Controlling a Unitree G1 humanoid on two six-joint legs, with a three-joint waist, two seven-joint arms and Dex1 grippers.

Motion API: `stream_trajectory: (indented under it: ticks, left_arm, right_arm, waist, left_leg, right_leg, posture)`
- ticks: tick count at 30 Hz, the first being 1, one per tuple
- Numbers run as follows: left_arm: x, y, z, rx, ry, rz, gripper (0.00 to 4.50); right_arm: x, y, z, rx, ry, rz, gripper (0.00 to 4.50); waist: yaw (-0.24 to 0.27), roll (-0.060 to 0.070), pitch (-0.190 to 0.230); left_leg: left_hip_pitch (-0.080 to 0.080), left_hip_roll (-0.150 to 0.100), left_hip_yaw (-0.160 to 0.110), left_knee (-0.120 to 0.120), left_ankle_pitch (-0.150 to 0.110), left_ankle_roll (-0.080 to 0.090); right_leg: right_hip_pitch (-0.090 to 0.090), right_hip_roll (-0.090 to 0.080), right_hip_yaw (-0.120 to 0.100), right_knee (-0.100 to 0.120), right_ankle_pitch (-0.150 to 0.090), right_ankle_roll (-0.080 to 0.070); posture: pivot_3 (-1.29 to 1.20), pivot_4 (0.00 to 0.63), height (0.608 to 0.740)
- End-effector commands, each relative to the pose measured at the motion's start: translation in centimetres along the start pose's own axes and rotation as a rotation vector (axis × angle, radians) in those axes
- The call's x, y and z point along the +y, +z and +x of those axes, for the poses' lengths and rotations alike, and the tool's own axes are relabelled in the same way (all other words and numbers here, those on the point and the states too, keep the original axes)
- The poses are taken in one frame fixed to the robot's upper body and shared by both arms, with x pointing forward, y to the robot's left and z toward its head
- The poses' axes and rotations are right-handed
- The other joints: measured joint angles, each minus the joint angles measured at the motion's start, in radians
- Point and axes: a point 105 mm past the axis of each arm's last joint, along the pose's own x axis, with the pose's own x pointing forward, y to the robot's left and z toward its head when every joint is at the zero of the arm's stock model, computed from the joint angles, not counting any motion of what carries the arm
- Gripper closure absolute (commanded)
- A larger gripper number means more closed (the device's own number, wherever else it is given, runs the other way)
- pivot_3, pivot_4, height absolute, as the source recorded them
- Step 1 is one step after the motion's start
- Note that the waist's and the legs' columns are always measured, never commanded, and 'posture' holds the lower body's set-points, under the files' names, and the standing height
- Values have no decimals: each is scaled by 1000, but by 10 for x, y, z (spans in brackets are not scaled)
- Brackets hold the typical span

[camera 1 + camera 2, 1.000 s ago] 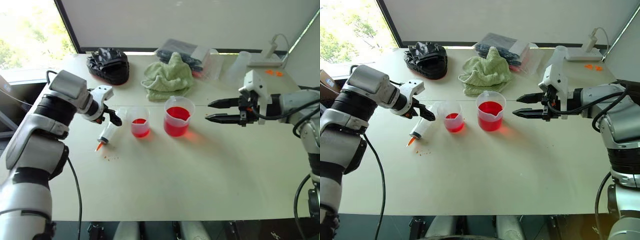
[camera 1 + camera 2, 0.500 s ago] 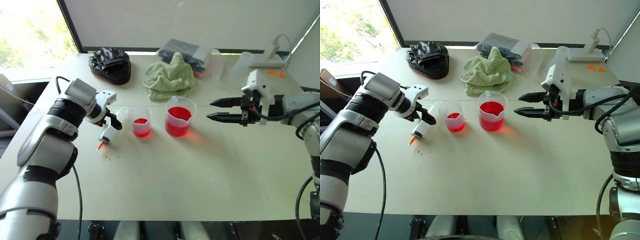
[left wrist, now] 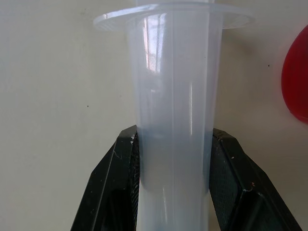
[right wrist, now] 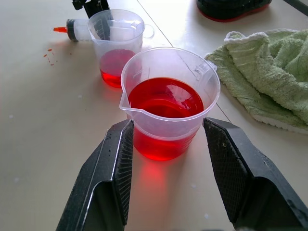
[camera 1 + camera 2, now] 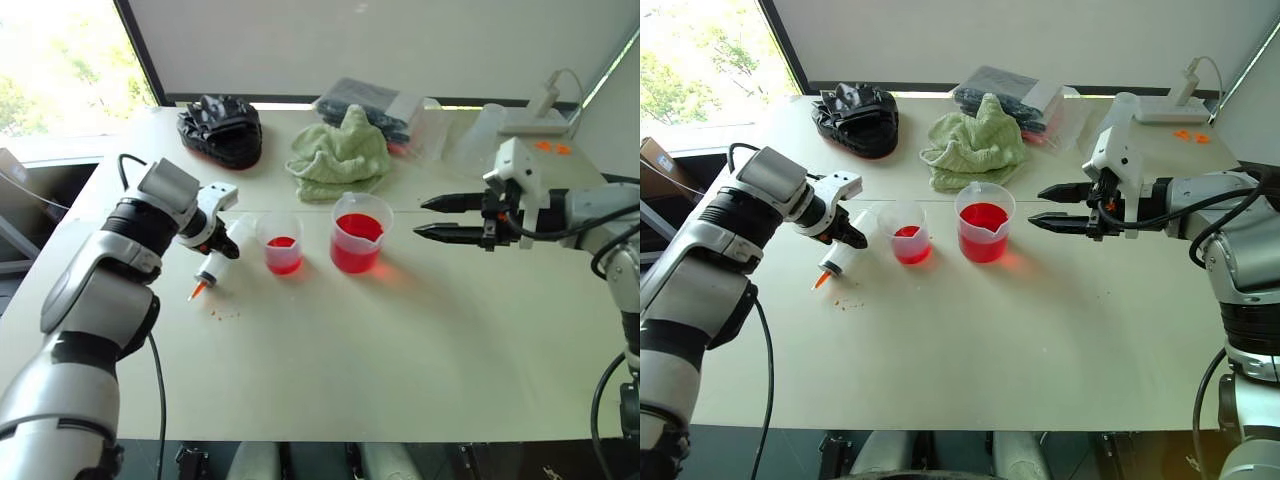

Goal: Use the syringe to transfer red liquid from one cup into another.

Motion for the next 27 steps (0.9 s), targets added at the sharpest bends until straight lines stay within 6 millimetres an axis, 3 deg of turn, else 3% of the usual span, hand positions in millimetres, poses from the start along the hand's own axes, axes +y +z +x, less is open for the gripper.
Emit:
stream_trajectory:
  ticks: [1, 7, 14, 17, 19, 23, 26, 27]
  left_arm:
    - [8, 6, -17, -58, 17, -18, 3138]
    - [22, 29, -61, -250, 19, -125, 3138]
    - [20, 58, -112, -511, -30, -127, 3138]
    - [4, 103, -161, -863, -99, -50, 3138]
    - [-3, 120, -181, -1022, -114, -14, 3138]
    - [-30, 147, -197, -1213, -177, 102, 3138]
    - [-39, 158, -197, -1267, -201, 109, 3138]
    - [-51, 164, -196, -1308, -245, 147, 3138]
  right_arm:
    - [-2, 14, -5, -34, -21, -55, 2116]
    - [-4, 15, -2, -56, -38, -62, 2116]
    - [-10, 19, 3, -80, -56, -81, 2116]
    - [-17, 26, 2, -111, -91, -95, 2116]
    - [-20, 29, 2, -124, -110, -101, 2116]
    - [-24, 34, -1, -145, -151, -112, 2116]
    - [-25, 35, -2, -147, -167, -116, 2116]
    - [-25, 35, -3, -148, -180, -117, 2116]
  waist:
    - [-1, 0, 0]
    - [-3, 0, 0]
    - [-4, 0, 0]
    - [3, -1, 0]
    - [14, -1, 1]
    - [20, -1, 0]
    - [21, -1, 0]
    - [21, -1, 0]
  left_leg:
    - [0, 0, 0, 0, 0, 0]
    - [0, 1, 0, 0, 0, 0]
    - [0, 0, 0, 0, 0, 0]
    - [0, 0, 0, 1, 0, 0]
    - [-1, 0, 0, 3, 0, 0]
    - [-1, 0, 0, 3, -1, 1]
    - [-1, 0, 0, 6, -1, 1]
    - [-1, 0, 0, 7, -1, 1]
  right_leg:
    - [0, 0, 0, 0, 0, 0]
    - [0, 0, 0, 0, 0, 0]
    - [0, 0, 0, 1, 0, 0]
    - [0, 0, 0, 1, 0, 0]
    - [0, -1, -1, 1, 0, 0]
    - [-1, -1, -1, 2, 0, 0]
    - [-1, -1, -1, 4, 0, 0]
    - [-1, -1, -1, 5, 0, 0]
  posture:
    - [0, 150, 740]
    - [0, 150, 740]
    - [0, 150, 740]
    - [0, 150, 740]
    - [0, 150, 740]
    - [0, 150, 740]
    - [0, 150, 740]
    - [0, 150, 740]
